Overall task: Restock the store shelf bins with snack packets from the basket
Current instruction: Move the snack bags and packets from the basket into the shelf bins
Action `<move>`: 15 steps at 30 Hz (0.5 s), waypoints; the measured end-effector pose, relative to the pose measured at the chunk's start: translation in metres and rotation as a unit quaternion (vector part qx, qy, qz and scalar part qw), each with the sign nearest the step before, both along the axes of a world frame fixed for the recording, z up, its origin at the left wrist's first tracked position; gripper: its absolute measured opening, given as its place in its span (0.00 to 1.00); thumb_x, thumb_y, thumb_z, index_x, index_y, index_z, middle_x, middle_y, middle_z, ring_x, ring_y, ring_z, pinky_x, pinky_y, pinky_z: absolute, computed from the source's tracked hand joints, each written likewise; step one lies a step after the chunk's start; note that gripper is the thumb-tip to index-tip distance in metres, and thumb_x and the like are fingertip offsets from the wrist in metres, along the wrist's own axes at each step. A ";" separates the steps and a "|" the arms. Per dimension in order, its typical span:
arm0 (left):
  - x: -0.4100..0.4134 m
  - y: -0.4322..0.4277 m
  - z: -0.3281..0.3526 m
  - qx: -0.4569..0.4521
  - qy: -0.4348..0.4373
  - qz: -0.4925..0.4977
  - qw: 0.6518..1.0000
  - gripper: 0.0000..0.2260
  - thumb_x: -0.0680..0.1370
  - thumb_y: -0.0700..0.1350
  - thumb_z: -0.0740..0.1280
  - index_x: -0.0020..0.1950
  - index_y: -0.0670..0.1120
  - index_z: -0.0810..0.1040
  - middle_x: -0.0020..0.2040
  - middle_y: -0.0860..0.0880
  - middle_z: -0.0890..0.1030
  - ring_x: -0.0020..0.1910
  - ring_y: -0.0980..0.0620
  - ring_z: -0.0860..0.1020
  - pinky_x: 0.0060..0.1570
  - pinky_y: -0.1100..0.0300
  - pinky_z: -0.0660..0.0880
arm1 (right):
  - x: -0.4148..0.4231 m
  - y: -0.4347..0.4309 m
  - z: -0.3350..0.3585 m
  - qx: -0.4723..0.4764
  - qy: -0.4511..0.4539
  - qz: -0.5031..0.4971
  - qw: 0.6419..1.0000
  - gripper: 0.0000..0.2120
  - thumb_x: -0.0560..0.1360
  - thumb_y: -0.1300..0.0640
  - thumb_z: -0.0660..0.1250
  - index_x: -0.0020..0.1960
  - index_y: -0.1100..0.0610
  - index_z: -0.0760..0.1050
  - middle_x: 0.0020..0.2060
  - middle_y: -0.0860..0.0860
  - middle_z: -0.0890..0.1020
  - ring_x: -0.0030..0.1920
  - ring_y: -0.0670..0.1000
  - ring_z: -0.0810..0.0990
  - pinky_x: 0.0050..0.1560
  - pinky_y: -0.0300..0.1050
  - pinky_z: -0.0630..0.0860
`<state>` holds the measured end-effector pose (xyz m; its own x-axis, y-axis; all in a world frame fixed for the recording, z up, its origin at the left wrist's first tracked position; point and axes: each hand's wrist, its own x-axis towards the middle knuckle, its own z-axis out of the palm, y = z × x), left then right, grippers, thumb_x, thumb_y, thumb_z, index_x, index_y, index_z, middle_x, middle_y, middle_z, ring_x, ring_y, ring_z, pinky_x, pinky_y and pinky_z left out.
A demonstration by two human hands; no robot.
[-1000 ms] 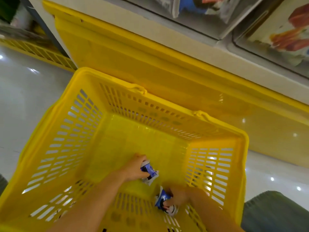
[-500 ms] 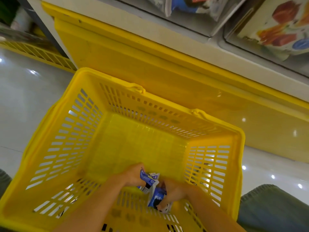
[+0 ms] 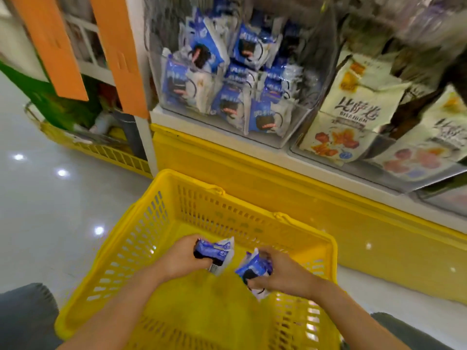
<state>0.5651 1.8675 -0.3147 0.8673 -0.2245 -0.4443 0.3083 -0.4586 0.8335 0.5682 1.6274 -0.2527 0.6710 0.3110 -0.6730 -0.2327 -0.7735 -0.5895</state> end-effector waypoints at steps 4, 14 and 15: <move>0.028 0.026 0.074 -0.014 -0.114 0.035 0.993 0.17 0.68 0.33 0.73 0.44 0.54 0.74 0.43 0.53 0.81 0.42 0.57 0.78 0.43 0.65 0.74 | 0.028 0.021 0.104 0.017 -0.183 0.011 0.983 0.22 0.67 0.55 0.76 0.56 0.49 0.69 0.43 0.41 0.79 0.40 0.36 0.78 0.40 0.30 0.73; 0.072 0.084 0.213 -0.065 -0.301 0.101 0.946 0.18 0.71 0.41 0.73 0.50 0.60 0.70 0.49 0.60 0.79 0.47 0.68 0.77 0.44 0.73 0.73 | 0.167 0.099 0.240 0.042 -0.467 -0.122 0.875 0.29 0.71 0.52 0.72 0.67 0.57 0.65 0.59 0.51 0.77 0.56 0.45 0.77 0.54 0.35 0.72; 0.074 0.086 0.219 -0.072 -0.309 0.107 0.942 0.17 0.71 0.41 0.72 0.50 0.60 0.70 0.49 0.60 0.78 0.47 0.68 0.77 0.44 0.73 0.73 | 0.186 0.103 0.237 0.013 -0.448 -0.127 0.885 0.33 0.71 0.52 0.73 0.70 0.59 0.62 0.63 0.54 0.74 0.61 0.51 0.74 0.58 0.41 0.71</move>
